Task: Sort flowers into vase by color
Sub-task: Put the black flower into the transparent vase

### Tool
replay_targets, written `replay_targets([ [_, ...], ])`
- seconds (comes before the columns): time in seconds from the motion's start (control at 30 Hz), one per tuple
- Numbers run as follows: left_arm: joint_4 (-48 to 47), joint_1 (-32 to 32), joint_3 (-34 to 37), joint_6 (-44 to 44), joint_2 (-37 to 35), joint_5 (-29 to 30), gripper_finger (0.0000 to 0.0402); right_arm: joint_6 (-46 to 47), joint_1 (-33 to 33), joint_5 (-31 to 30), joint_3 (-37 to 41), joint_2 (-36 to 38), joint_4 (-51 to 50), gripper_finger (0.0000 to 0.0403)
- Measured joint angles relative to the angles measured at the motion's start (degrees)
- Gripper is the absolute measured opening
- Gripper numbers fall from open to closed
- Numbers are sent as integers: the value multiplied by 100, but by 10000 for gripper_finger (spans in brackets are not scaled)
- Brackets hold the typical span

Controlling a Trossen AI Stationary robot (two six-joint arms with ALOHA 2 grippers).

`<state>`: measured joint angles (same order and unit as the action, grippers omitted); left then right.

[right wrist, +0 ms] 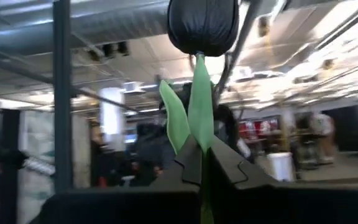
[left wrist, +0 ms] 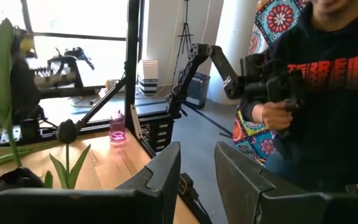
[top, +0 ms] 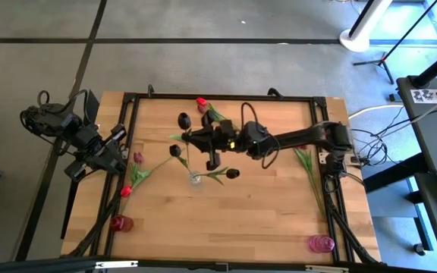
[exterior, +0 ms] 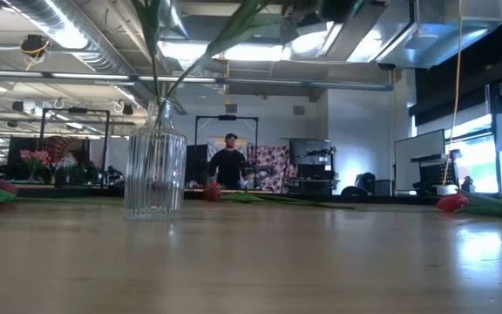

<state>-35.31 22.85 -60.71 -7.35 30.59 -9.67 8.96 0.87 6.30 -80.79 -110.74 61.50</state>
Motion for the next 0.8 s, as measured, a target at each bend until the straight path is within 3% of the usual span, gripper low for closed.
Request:
replay_targets([
  [0.17, 0, -2, 0, -41, 0, -4, 96, 380, -71, 415, 9, -384, 510, 3],
  [0.53, 0, -1, 0, -146, 0, -11, 96, 692, -103, 937, 36, -378, 615, 3],
  [0.8, -6, 0, 0, -123, 0, -11, 96, 1164, -123, 909, 645, -303, 1165, 3],
])
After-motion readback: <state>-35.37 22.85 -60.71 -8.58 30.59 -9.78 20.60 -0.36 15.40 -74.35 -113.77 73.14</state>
